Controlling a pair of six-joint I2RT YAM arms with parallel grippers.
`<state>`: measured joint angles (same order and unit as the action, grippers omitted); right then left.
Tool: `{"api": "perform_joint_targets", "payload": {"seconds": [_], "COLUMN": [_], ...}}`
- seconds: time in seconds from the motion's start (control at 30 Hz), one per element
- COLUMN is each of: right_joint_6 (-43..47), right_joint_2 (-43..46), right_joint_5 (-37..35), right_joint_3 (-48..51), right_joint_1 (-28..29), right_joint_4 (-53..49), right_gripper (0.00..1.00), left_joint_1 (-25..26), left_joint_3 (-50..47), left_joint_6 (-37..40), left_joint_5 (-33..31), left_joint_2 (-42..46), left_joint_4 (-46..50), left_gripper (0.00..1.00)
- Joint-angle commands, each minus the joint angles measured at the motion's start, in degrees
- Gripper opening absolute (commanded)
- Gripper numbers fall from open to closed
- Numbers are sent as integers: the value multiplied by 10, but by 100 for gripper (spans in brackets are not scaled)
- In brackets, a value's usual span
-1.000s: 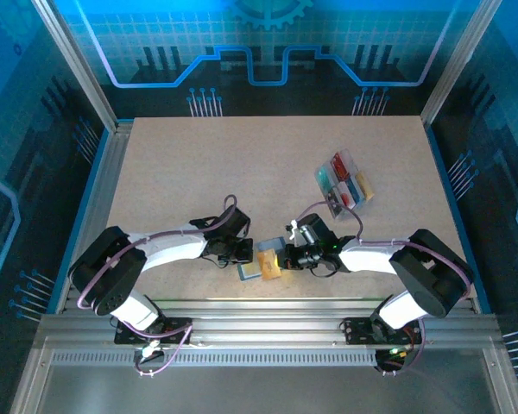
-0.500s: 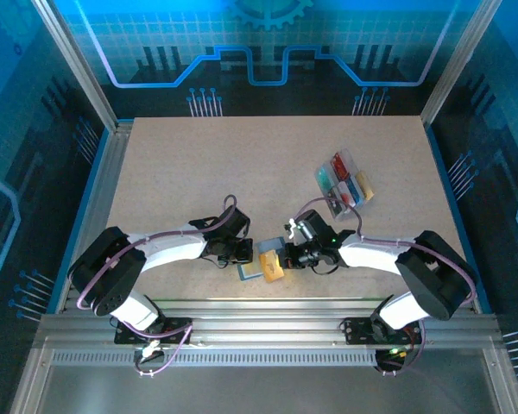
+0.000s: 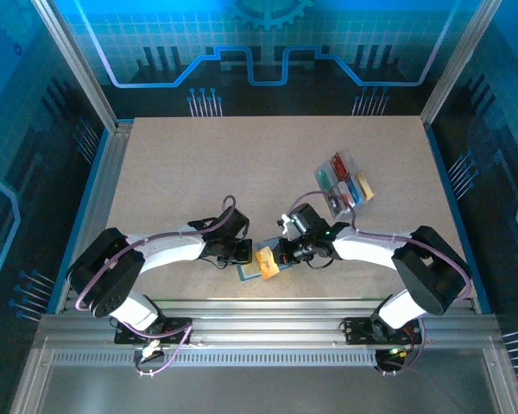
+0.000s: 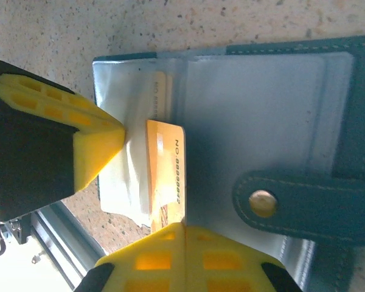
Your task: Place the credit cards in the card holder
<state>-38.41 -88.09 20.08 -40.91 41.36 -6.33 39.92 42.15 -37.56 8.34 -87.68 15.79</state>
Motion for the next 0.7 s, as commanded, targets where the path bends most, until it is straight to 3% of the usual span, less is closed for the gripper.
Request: {"api": "perform_joint_targets", "payload": {"seconds": [0.0,0.33,0.67], "right_joint_6": [19,26,20], "right_joint_2": [-20,-48,-87], "right_joint_5": [15,12,-18], "right_joint_3": [-24,-47,-72], "right_joint_1": [14,19,18], "right_joint_4": [-32,-29,-7], "right_gripper": [0,0,0], "left_joint_1": [-2,-3,-26], "left_joint_3": [-15,-19,-24], "left_joint_6": [-10,-10,-19], "left_joint_5": [-8,-5,51], "left_joint_2": [7,13,59], "left_joint_4": [16,15,9], "left_gripper": [7,7,9]}}
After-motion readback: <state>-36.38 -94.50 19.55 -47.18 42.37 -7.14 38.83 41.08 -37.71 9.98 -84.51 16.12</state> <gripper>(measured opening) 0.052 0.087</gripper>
